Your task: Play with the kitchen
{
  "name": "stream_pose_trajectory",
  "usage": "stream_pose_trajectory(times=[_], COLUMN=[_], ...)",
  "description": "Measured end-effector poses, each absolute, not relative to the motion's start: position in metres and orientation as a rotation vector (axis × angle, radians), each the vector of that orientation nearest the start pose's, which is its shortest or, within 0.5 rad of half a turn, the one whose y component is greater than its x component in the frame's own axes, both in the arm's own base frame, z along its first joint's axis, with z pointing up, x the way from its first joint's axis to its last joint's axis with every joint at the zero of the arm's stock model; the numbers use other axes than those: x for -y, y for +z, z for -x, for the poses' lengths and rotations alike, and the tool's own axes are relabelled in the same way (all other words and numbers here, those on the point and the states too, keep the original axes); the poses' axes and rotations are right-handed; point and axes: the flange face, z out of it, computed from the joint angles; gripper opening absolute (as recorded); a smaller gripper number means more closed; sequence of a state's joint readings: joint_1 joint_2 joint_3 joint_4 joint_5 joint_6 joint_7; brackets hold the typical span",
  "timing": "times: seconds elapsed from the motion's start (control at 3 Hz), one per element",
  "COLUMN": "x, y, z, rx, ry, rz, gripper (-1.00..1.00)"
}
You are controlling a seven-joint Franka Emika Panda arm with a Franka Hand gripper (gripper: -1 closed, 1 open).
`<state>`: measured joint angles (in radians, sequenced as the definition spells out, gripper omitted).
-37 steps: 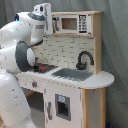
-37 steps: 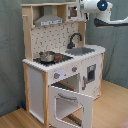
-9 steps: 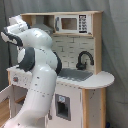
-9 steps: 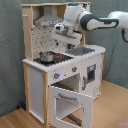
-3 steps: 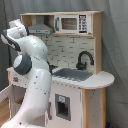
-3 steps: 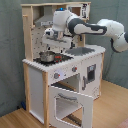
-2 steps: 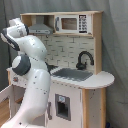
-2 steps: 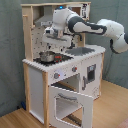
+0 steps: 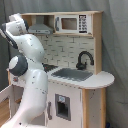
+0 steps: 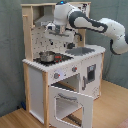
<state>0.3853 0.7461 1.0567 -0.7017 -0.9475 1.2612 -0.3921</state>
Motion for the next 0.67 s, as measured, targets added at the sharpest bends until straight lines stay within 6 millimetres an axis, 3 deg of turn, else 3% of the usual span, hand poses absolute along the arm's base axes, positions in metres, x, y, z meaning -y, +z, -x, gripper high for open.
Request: stream_pose_trajectory(times=[0.33,0.67], x=[-0.469,-0.473], y=[0.603,0.575], z=[-0.515,-0.524], rx=[2.096,2.222], ry=[-0.041,0.043], rz=[2.685,2.581], gripper=[1.0,1.0])
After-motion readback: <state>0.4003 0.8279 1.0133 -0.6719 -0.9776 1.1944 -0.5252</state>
